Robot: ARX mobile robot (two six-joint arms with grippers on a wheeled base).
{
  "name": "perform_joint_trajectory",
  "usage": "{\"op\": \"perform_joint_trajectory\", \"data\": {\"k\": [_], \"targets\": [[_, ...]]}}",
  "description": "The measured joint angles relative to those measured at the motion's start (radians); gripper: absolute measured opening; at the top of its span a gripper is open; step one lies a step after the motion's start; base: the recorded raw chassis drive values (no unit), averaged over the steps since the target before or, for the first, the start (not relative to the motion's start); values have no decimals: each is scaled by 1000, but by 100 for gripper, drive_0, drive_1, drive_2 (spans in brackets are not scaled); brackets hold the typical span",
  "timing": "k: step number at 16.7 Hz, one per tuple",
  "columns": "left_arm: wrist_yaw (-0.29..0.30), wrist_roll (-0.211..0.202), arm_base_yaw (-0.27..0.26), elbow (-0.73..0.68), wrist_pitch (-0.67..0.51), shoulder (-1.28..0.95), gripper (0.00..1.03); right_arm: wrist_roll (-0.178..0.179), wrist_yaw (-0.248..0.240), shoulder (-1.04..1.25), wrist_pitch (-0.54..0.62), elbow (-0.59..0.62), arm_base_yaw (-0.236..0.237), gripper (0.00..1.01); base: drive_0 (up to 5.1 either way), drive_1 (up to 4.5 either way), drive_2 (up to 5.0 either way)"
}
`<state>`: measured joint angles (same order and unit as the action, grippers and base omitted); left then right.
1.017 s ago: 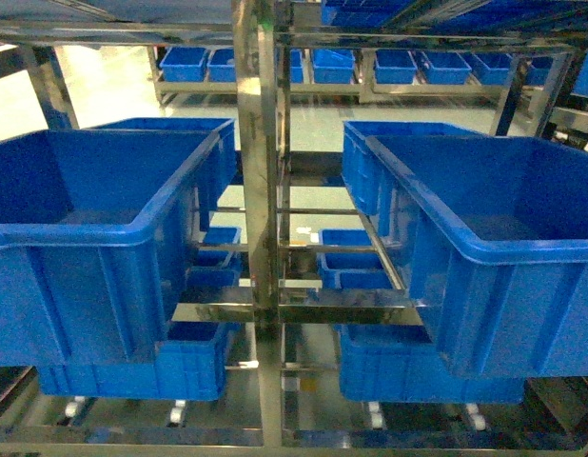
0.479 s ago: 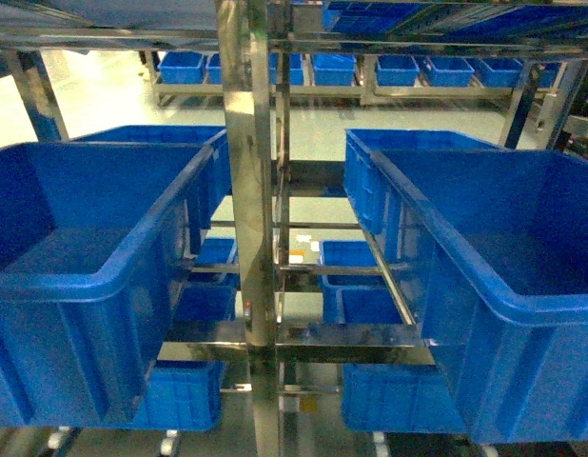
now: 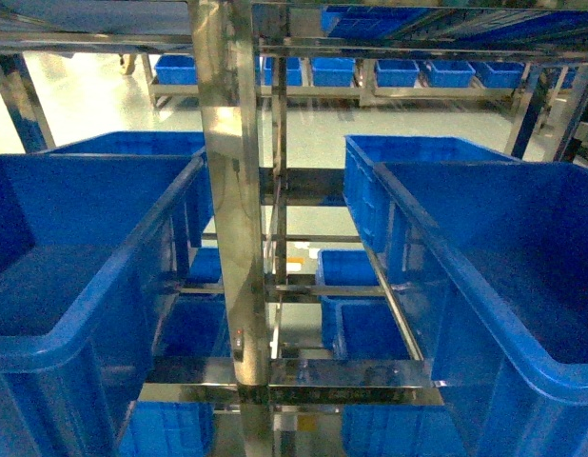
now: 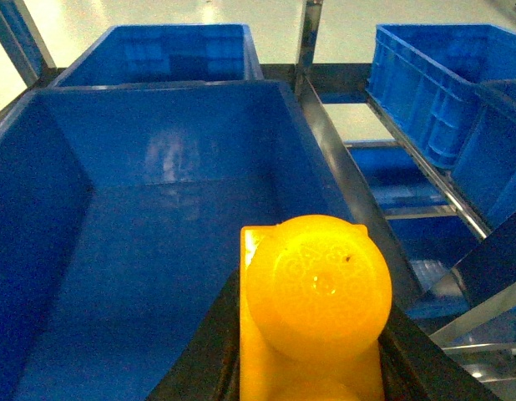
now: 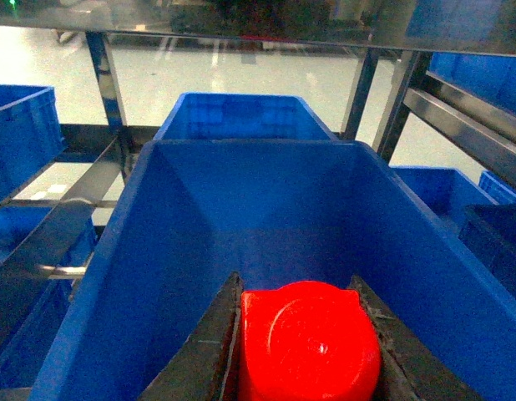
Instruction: Sort and place red and yellow blocks in left bins
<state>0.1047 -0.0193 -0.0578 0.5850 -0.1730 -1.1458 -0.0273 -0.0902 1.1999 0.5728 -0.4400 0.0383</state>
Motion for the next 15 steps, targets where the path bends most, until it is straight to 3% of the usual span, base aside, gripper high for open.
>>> {"op": "perform_joint_trajectory", "data": {"k": [4, 5, 10, 13, 15], "targets": [[0, 0, 0, 0, 3, 0, 27, 0, 0, 0, -3, 0, 0, 28, 0, 0, 0], [0, 0, 0, 0, 4, 0, 27, 2, 19, 0, -31, -3, -8, 28, 0, 0, 0], [0, 0, 0, 0, 4, 0, 27, 118, 120, 90, -201, -79, -46, 28, 0, 0, 0], [0, 0, 0, 0, 4, 0, 27, 164, 140, 193, -196, -104, -53, 28, 0, 0, 0], [0, 0, 0, 0, 4, 0, 27, 164, 119, 282, -143, -119, -50, 28, 0, 0, 0]]}}
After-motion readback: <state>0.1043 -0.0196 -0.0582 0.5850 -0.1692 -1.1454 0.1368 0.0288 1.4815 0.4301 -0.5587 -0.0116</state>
